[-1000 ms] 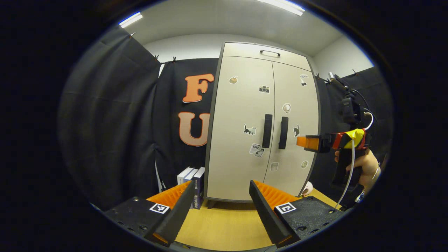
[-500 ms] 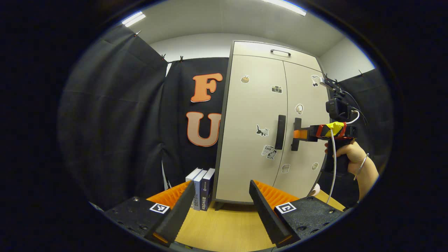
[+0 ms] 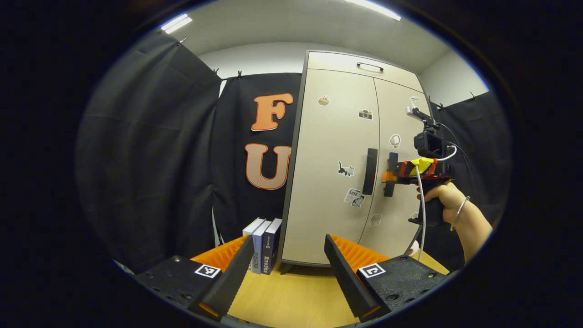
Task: Open the right door of the double-door shoe cabinet with the right hand, and open the left door with the left hand.
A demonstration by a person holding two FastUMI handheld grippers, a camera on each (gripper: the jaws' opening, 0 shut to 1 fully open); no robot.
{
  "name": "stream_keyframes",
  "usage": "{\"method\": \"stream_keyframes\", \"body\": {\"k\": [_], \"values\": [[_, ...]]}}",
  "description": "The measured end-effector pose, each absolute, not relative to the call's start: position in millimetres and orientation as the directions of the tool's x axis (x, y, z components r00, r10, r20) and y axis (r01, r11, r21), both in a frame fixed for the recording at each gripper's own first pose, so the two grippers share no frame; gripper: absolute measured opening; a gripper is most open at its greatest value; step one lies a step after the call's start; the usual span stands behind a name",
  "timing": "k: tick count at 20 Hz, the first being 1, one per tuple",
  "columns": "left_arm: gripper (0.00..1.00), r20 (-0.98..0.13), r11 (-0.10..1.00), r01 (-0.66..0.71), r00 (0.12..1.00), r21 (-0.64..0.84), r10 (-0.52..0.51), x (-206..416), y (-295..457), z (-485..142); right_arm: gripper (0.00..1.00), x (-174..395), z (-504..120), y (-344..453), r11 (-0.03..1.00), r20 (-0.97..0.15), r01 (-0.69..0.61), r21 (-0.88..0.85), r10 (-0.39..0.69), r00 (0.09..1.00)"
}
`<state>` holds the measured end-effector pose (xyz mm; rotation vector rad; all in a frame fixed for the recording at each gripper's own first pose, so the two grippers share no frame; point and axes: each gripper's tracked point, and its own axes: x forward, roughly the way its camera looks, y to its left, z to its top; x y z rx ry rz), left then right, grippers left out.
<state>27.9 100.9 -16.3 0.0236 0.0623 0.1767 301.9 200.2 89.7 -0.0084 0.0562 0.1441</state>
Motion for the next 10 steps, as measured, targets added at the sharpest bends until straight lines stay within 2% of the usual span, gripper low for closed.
{"method": "stream_keyframes", "body": {"k": [1, 2, 4, 6, 9, 10], "values": [[0.95, -0.061, 0.984, -0.175, 0.982, 0.029, 0.177, 28, 101, -17, 0.49, 302, 93, 200, 0.990, -0.040, -0.138, 0.002, 0.138, 0.990], [0.95, -0.061, 0.984, -0.176, 0.982, 0.027, 0.178, 28, 101, -18, 0.41, 302, 92, 199, 0.991, -0.046, -0.135, 0.003, 0.135, 0.990], [0.95, -0.067, 0.983, -0.181, 0.981, 0.023, 0.182, 28, 102, -19, 0.44, 299, 90, 199, 0.992, -0.048, -0.127, -0.006, 0.127, 0.991], [0.95, -0.077, 0.983, -0.181, 0.980, 0.022, 0.182, 27, 102, -22, 0.30, 299, 89, 198, 0.992, -0.052, -0.128, -0.002, 0.127, 0.991], [0.95, -0.082, 0.985, -0.169, 0.982, 0.026, 0.170, 27, 97, -23, 0.30, 292, 88, 197, 0.988, -0.048, -0.153, 0.000, 0.153, 0.987], [0.95, -0.083, 0.987, -0.161, 0.983, 0.028, 0.163, 28, 94, -24, 0.21, 288, 89, 197, 0.986, -0.047, -0.166, -0.006, 0.166, 0.985]]}}
